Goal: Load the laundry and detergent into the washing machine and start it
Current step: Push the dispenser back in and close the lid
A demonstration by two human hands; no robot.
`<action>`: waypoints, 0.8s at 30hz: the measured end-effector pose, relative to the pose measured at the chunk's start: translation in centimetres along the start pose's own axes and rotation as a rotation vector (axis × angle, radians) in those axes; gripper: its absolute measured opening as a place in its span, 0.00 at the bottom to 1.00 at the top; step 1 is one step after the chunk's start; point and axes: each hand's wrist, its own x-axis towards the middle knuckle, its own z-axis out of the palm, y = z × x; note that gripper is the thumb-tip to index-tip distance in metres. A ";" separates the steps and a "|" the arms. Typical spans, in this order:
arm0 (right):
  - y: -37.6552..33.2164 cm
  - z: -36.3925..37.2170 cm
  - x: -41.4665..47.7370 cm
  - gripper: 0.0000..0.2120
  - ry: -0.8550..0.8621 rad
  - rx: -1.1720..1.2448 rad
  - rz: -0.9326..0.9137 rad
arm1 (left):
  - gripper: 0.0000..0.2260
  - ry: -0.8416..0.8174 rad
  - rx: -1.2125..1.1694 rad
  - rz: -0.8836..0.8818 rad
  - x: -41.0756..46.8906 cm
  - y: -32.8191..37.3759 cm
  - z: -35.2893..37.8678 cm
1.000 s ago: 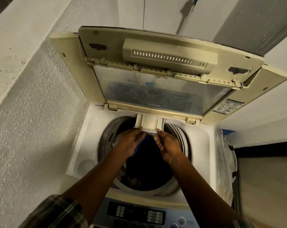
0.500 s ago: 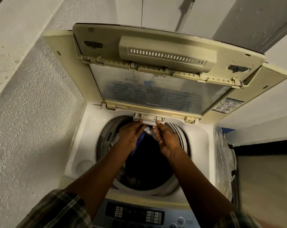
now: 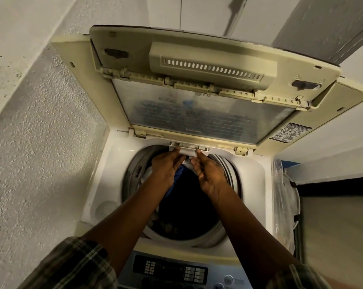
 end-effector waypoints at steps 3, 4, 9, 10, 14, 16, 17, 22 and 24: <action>-0.2 0.0 0.1 0.14 0.012 -0.014 -0.004 | 0.14 -0.004 0.026 0.001 0.2 -0.1 0.1; -0.2 0.0 0.0 0.14 0.009 -0.017 -0.004 | 0.14 -0.005 0.036 0.002 0.2 -0.1 0.1; -0.3 -0.2 0.1 0.13 -0.011 -0.051 -0.025 | 0.10 -0.005 0.058 0.023 0.2 -0.1 0.0; -0.2 -0.3 0.1 0.13 -0.010 -0.056 -0.030 | 0.12 -0.003 0.063 0.029 0.1 -0.2 0.1; 0.0 -0.4 0.0 0.09 -0.018 -0.076 -0.050 | 0.15 -0.003 0.082 0.039 -0.2 -0.2 0.0; -0.1 -0.3 0.1 0.07 -0.015 -0.102 -0.053 | 0.16 -0.006 0.097 0.043 -0.2 -0.1 0.0; 0.0 -0.2 0.1 0.08 -0.015 -0.109 -0.057 | 0.16 -0.009 0.104 0.045 -0.2 -0.1 -0.1; 0.0 -0.1 0.3 0.13 -0.009 -0.118 -0.085 | 0.13 -0.027 0.133 0.050 -0.4 0.1 0.3; -0.2 0.1 0.5 0.13 -0.007 -0.122 -0.091 | 0.13 -0.007 0.136 0.052 -0.4 0.4 0.7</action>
